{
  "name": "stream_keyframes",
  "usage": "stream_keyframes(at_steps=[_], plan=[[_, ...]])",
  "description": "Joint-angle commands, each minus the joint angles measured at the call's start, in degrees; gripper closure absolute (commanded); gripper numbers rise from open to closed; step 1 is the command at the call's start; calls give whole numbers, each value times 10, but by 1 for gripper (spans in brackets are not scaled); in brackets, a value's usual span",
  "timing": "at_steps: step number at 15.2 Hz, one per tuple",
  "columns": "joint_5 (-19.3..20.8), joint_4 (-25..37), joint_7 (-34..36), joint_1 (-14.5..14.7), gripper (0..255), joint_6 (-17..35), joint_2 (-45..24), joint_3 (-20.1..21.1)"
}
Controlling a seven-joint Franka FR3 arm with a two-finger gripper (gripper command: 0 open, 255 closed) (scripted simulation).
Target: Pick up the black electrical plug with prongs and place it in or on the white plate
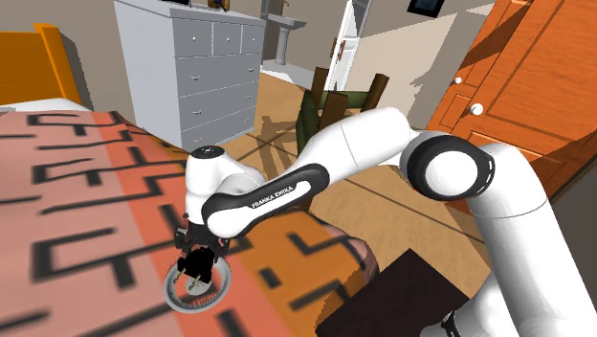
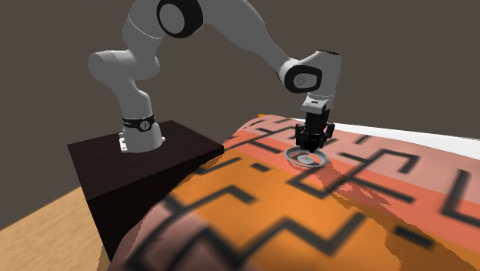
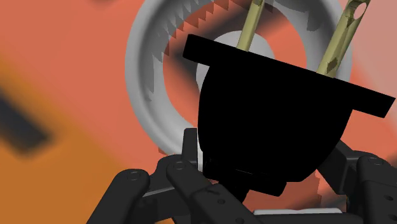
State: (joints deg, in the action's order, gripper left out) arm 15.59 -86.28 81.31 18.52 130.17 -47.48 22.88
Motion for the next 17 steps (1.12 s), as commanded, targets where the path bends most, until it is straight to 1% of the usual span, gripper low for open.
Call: stream_keyframes(at_steps=[1,5,6,17], plan=[[-3,-4,-1,-3,255,-8,12,3],[-9,-5,-2,-7,255,-26,31,9],[-8,-18,7,-1,255,-17,36,10],[9,-9,12,11,255,31,-21,-7]])
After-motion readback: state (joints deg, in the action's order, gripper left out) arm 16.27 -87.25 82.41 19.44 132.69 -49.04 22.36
